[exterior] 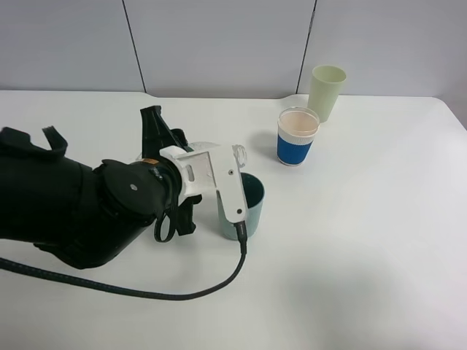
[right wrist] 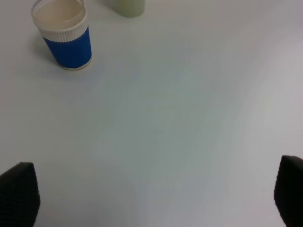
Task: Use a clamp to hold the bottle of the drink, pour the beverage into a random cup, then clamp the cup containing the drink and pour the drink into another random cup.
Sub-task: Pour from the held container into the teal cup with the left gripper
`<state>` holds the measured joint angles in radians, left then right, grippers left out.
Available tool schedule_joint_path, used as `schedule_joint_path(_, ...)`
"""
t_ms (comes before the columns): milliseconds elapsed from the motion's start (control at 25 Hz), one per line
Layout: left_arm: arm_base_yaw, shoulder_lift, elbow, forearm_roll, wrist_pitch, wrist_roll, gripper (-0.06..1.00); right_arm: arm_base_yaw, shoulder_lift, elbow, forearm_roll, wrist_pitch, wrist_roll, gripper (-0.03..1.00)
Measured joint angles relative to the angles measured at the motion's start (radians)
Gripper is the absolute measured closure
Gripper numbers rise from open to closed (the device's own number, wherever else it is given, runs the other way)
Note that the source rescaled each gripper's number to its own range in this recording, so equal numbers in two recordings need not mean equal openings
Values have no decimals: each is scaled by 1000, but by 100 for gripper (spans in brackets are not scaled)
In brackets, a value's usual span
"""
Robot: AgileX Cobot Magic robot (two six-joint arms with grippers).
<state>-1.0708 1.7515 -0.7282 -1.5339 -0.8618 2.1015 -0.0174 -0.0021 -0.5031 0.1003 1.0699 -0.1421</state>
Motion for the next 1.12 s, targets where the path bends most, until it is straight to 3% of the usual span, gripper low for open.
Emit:
schedule_joint_path(480,0,15,-8,-12,-77,158,89,0,0,0,0,0,0,-3)
schedule_joint_path(1120,0,15,-8,33,-130,220,89,0,0,0,0,0,0,-3)
